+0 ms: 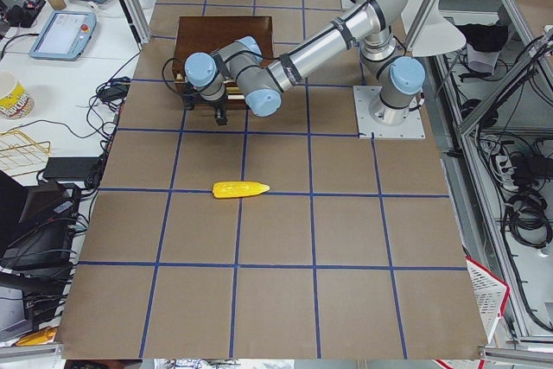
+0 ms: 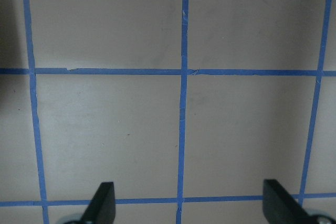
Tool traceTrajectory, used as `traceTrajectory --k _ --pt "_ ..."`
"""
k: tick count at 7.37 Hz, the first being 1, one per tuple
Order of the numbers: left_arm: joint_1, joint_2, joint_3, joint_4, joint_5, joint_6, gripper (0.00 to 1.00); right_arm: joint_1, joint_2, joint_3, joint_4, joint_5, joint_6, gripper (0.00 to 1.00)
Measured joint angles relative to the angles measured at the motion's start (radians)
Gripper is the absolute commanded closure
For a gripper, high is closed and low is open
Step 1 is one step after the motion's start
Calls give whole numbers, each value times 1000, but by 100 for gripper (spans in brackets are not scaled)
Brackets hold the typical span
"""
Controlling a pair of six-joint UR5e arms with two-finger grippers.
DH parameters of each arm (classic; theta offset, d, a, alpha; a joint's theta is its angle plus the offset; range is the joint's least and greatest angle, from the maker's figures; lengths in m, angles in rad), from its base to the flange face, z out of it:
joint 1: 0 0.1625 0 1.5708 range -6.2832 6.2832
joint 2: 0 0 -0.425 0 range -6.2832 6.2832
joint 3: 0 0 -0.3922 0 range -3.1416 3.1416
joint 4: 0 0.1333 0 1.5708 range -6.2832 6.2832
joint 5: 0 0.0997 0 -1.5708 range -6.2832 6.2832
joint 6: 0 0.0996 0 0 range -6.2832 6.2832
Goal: Open drawer and put corn inside
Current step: 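Pull the drawer out away from the cabinet with the left gripper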
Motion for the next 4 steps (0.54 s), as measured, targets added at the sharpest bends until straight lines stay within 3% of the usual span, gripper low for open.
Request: traceTrajectory --k 4 --pt "48 2 1 1 3 8 0 0 0 0 0 0 0 0"
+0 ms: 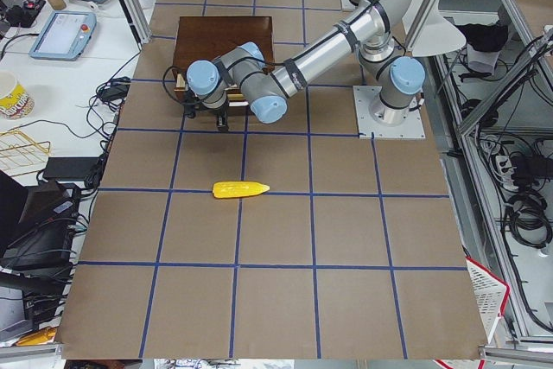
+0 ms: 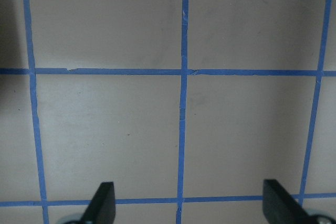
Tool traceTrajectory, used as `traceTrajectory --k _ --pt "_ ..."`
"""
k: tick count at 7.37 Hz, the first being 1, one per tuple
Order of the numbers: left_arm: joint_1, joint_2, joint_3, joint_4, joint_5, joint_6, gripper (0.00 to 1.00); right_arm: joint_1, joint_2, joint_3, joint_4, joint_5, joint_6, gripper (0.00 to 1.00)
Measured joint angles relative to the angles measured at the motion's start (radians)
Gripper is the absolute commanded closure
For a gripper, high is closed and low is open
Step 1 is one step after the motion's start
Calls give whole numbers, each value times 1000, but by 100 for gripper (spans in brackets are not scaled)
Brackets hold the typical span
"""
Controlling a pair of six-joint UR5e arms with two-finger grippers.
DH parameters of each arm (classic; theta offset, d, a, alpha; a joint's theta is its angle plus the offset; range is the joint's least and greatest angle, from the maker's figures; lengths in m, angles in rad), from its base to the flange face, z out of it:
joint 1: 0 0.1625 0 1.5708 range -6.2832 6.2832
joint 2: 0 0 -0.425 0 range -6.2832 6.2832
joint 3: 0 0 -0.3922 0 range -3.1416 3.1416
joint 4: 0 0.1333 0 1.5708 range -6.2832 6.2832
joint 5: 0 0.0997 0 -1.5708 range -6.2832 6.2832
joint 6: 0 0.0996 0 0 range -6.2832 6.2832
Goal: Open drawer and put corn inside
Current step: 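Pull the drawer out away from the cabinet with the left gripper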
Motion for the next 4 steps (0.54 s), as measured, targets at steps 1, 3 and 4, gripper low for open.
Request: traceTrajectory --k 1,3,4 --pt "3 0 3 0 1 0 0 0 0 0 0 -1 0 0" --pt "5 0 6 0 4 0 0 0 0 0 -1 0 0 0" --pt "6 0 7 0 5 1 0 0 0 0 -1 0 0 0"
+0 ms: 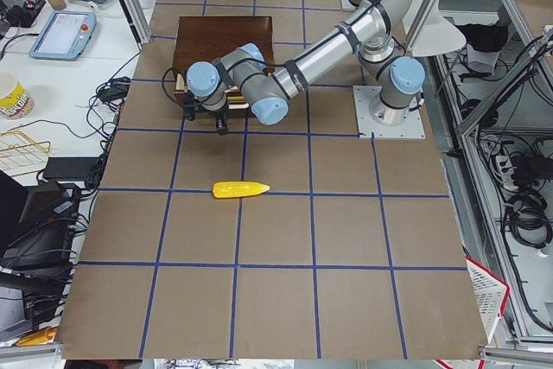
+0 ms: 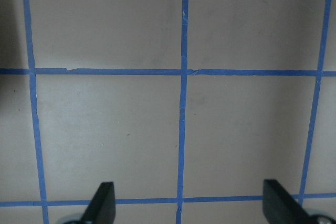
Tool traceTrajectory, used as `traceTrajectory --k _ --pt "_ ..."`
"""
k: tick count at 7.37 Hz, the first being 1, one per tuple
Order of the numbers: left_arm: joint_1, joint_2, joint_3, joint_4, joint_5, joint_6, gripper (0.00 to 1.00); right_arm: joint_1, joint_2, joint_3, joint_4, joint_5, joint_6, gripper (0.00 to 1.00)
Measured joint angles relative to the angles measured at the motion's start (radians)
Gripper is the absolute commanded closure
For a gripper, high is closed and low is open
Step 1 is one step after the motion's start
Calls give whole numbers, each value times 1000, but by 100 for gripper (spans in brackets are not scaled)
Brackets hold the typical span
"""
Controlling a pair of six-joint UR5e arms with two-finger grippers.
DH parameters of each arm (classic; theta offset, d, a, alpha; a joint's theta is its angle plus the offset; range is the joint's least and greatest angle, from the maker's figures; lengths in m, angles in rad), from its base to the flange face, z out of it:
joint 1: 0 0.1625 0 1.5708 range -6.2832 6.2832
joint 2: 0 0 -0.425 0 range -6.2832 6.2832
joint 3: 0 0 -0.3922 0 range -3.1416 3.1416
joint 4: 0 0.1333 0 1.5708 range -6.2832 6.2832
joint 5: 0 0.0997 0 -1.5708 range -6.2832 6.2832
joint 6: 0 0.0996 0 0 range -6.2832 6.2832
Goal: Open drawer and put corn inside
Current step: 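Pull the drawer out away from the cabinet with the left gripper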
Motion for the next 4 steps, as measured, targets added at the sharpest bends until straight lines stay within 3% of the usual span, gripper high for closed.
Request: traceTrajectory --k 4 --pt "2 0 4 2 20 3 0 0 0 0 0 0 0 0"
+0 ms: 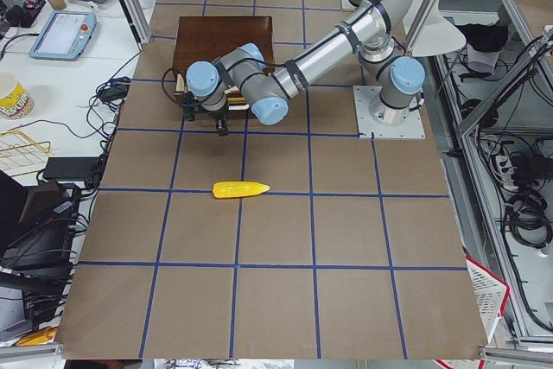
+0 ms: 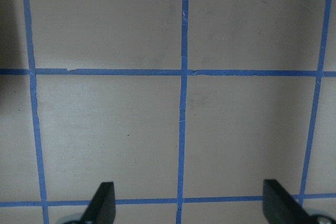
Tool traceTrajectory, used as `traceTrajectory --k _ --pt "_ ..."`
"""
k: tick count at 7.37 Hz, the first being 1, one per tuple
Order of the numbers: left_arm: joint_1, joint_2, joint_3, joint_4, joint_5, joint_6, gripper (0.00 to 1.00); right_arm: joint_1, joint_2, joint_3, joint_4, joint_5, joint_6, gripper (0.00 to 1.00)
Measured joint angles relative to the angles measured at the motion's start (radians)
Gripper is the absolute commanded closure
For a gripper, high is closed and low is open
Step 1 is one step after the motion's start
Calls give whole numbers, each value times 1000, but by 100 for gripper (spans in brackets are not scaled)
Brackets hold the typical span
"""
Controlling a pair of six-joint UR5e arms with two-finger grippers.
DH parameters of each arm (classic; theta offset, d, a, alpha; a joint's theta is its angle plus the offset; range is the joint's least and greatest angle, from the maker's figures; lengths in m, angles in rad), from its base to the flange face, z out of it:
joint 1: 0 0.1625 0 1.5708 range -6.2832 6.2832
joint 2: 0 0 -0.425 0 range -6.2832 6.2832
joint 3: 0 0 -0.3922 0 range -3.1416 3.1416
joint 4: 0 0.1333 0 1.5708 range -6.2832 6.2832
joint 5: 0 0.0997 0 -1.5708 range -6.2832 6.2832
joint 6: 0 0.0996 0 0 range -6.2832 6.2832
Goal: Open drawer and put corn inside
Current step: 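Pull the drawer out away from the cabinet with the left gripper, then release the handle and move the left gripper over the yellow corn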
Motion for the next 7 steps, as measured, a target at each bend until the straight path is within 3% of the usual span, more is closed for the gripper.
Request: traceTrajectory --k 7 --pt "46 6 1 6 2 14 0 0 0 0 2 0 0 0"
